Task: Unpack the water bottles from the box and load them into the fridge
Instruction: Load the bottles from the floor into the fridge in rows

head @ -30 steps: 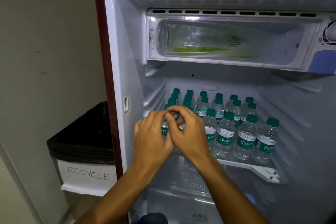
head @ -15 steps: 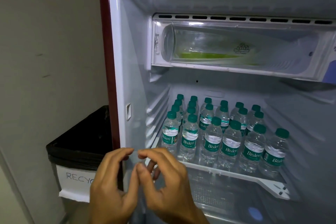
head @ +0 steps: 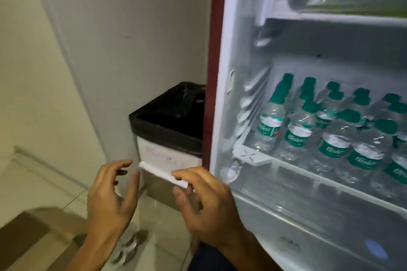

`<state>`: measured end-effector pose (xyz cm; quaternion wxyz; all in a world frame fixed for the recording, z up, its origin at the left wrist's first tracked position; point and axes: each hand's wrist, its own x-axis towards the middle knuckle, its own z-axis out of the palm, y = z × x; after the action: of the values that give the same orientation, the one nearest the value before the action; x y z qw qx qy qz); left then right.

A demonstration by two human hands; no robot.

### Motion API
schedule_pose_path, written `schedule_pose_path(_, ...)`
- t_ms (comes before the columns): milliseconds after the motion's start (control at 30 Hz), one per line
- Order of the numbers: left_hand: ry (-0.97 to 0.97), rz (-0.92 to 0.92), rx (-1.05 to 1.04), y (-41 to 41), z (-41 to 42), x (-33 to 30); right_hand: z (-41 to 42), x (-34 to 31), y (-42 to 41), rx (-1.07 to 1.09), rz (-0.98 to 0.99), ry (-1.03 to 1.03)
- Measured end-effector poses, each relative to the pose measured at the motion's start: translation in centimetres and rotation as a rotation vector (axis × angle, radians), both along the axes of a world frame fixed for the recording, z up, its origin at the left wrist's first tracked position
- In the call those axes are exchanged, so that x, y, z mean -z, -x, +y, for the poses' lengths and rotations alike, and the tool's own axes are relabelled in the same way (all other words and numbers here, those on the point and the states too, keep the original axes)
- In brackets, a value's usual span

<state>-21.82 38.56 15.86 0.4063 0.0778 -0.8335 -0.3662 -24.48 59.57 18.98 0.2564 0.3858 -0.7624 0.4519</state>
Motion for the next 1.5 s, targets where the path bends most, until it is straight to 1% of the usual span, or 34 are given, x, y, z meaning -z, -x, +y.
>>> schedule_pose_path(200, -0.06, -0.21, -0.225, -4.3, -5.7, 5.3, -3.1, 3.7, 0.5, -0.078, -0.166, -0.065)
schedule_pose_path(367, -0.107, -0.423, -0.325, -7.0, -9.1, 10.6, -6.3, 6.9, 0.7, -0.135, -0.301, -0.191)
schedule_pose_path(500, -0.155, -0.56, -0.346, -7.7, -10.3, 14.6, -8.4, 9.5, 0.8, -0.185, -0.394, -0.277)
schedule_pose_path(767, -0.292, -0.771, -0.283, -6.1, -11.5, 22.6, -10.9, 14.5, 0.9, -0.233, -0.54, -0.451)
schedule_pose_path(867, -0.33, -0.811, -0.221, -5.0, -11.8, 24.3, -11.7, 15.7, 1.4, -0.236, -0.582, -0.512)
schedule_pose_path(967, -0.32, -0.83, -0.174, -3.7, -11.9, 25.5, -12.7, 16.8, 2.0, -0.238, -0.629, -0.571)
schedule_pose_path(1067, -0.336, -0.872, -0.185, -2.3, -11.8, 26.3, -14.1, 17.8, 2.5, -0.239, -0.685, -0.619)
schedule_pose_path(1167, -0.401, -0.925, -0.181, -1.6, -11.7, 27.4, -15.1, 18.7, 2.7, -0.227, -0.749, -0.648)
schedule_pose_path(1333, -0.451, -0.999, -0.19, -1.1, -12.0, 29.1, -15.4, 20.2, 2.4, -0.231, -0.801, -0.699)
schedule_pose_path(1500, -0.447, -0.98, -0.232, -0.9, -11.8, 29.9, -14.8, 21.1, 2.8, -0.237, -0.825, -0.712)
